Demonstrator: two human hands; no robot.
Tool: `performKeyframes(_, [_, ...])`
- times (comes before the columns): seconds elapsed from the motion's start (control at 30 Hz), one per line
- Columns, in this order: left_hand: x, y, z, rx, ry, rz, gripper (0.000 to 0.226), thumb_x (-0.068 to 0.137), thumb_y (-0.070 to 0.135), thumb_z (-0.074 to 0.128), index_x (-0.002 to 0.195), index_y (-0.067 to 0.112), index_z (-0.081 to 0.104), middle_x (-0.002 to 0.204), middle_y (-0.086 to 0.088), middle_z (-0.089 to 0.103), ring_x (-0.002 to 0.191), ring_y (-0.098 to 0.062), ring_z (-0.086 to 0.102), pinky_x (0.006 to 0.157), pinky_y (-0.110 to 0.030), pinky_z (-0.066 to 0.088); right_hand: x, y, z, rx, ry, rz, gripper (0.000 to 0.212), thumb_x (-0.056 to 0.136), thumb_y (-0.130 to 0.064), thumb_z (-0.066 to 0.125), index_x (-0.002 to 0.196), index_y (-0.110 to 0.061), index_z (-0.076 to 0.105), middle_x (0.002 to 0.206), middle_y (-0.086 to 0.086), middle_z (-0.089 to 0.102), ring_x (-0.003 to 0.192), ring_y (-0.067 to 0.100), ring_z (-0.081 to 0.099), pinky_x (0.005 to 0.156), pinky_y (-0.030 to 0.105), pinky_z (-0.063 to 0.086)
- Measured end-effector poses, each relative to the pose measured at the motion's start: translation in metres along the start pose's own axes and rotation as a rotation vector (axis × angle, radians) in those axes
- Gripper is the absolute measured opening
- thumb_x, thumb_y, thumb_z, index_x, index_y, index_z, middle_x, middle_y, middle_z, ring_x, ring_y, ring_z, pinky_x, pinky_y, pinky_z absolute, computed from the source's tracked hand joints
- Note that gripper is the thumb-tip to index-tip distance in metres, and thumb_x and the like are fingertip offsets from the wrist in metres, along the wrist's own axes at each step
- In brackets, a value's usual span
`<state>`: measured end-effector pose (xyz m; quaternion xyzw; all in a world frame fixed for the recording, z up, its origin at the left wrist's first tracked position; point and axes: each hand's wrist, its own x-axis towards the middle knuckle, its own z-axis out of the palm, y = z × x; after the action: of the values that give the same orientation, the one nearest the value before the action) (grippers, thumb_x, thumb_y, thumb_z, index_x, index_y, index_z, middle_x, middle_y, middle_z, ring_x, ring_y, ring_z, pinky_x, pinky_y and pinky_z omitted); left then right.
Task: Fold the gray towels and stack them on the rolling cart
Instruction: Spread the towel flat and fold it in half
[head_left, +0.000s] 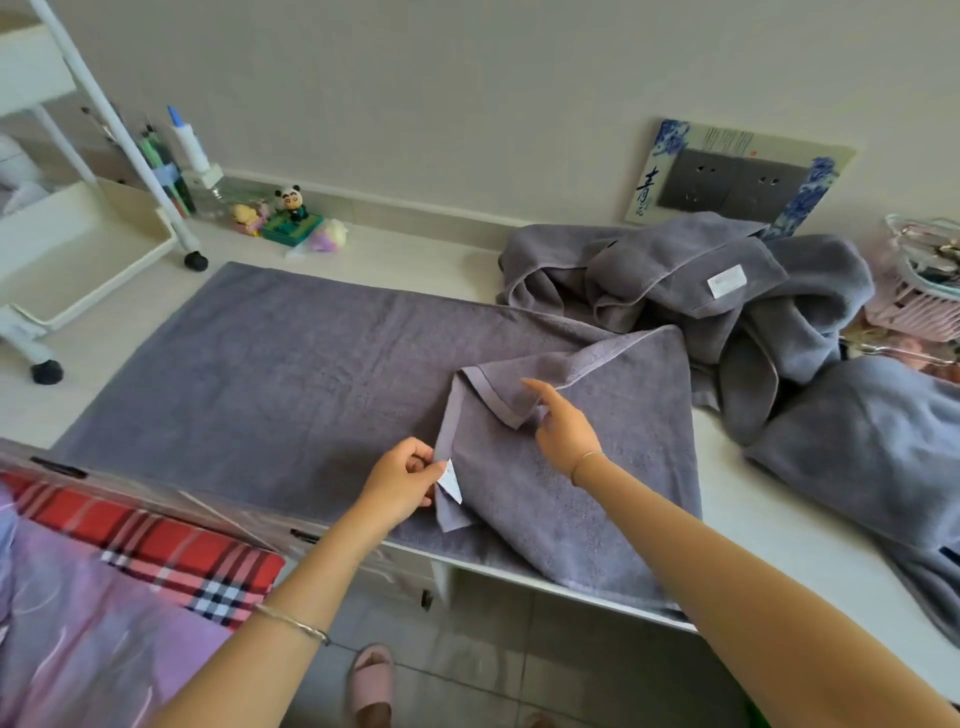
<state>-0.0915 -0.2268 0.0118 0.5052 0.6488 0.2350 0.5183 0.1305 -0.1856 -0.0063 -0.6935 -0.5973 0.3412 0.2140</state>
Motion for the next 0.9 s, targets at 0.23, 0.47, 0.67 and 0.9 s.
performKeyframes(0.23, [-0.011, 0.007, 0.001, 0.017, -0.056, 0.013, 0.006, 0.098, 0.021, 0.047, 0.094, 0.017, 0.047, 0.079, 0.003, 0.050, 0.069, -0.006, 0.043, 0.056, -0.014, 0.034, 0.022, -0.013, -0.009, -0.269, 0.175, -0.131, 0.018, 0.086, -0.020, 0.061, 0.102, -0.021, 0.070, 0.111, 0.001, 0.064, 0.106, 0.022, 0.057, 0.081, 0.032, 0.046])
performKeyframes(0.47, [-0.010, 0.035, 0.005, -0.053, -0.153, -0.050, 0.021, 0.098, 0.022, 0.049, 0.110, 0.009, 0.060, 0.099, -0.001, 0.063, 0.090, -0.012, 0.056, 0.072, -0.019, 0.042, 0.041, -0.068, -0.064, -0.097, 0.347, -0.386, 0.009, 0.092, -0.018, 0.056, 0.093, -0.010, 0.061, 0.080, 0.007, 0.059, 0.073, 0.021, 0.047, 0.066, 0.039, 0.043])
performKeyframes(0.67, [-0.020, 0.069, -0.025, -0.291, -0.264, 0.017, 0.020, 0.102, 0.018, 0.040, 0.095, 0.018, 0.059, 0.099, 0.001, 0.061, 0.099, -0.012, 0.055, 0.098, -0.028, 0.040, 0.046, -0.129, -0.103, 0.073, 0.495, -0.431, 0.013, 0.094, -0.016, 0.052, 0.096, -0.005, 0.059, 0.079, 0.004, 0.059, 0.073, 0.025, 0.053, 0.074, 0.036, 0.043])
performKeyframes(0.9, [-0.038, 0.108, -0.120, -0.615, -0.255, 0.037, 0.032, 0.102, 0.021, 0.035, 0.101, 0.014, 0.066, 0.089, -0.003, 0.069, 0.074, -0.012, 0.067, 0.058, -0.023, 0.053, 0.073, -0.238, -0.097, 0.065, 0.412, -0.538, 0.017, 0.094, -0.016, 0.052, 0.100, -0.003, 0.060, 0.079, 0.001, 0.059, 0.070, 0.019, 0.053, 0.068, 0.027, 0.040])
